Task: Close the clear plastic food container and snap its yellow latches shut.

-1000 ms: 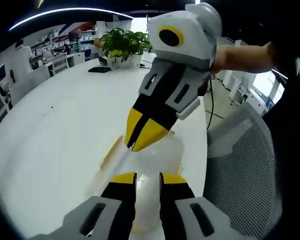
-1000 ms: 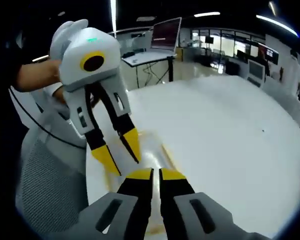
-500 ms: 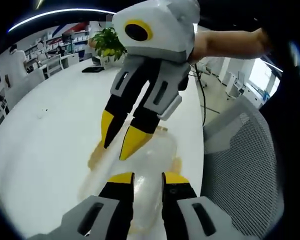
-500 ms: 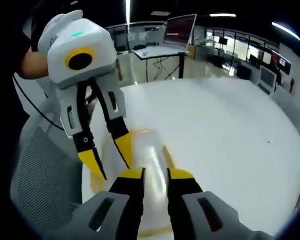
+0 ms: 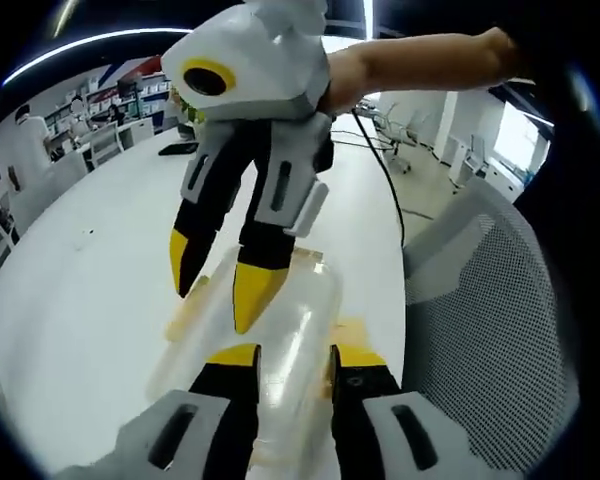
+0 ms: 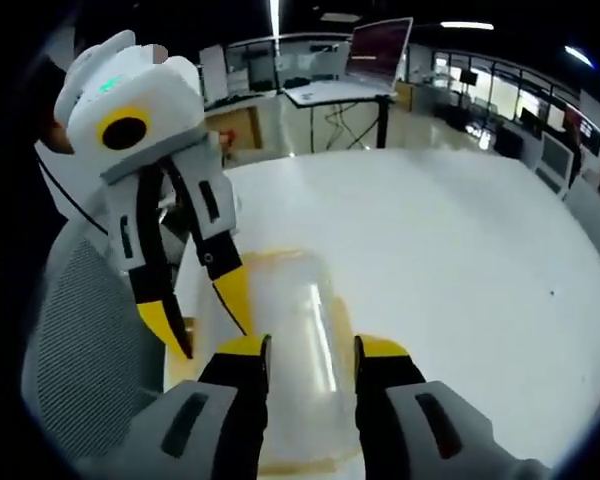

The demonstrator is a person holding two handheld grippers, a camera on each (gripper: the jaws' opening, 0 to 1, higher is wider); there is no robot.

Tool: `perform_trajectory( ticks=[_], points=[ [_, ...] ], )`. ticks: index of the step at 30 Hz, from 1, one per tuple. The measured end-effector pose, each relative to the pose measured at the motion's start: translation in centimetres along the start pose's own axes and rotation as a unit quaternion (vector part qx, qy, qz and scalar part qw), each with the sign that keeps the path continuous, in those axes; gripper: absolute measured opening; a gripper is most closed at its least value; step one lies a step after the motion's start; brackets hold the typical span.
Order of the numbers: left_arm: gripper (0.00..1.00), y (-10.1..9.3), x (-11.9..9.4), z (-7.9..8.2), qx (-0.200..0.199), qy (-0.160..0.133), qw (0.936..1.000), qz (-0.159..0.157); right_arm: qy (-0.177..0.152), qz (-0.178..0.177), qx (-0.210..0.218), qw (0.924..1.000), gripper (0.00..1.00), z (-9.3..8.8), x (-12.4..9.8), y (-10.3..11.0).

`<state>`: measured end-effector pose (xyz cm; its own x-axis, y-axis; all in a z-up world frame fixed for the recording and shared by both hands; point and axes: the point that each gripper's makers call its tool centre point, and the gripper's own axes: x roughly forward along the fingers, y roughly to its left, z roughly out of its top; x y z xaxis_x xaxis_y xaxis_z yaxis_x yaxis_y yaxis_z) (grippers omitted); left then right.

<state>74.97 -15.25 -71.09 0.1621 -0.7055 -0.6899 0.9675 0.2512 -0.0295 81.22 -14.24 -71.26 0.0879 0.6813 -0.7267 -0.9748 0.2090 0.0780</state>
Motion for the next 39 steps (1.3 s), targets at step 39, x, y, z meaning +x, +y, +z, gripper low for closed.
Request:
perform_trajectory(
  ticks=[39],
  points=[
    [0.30,-0.3,1.2,0.2,0.180,-0.023,0.9831,0.028,0.079,0.101,0.043,0.9908,0.36,-0.9,0.9,-0.2]
  ],
)
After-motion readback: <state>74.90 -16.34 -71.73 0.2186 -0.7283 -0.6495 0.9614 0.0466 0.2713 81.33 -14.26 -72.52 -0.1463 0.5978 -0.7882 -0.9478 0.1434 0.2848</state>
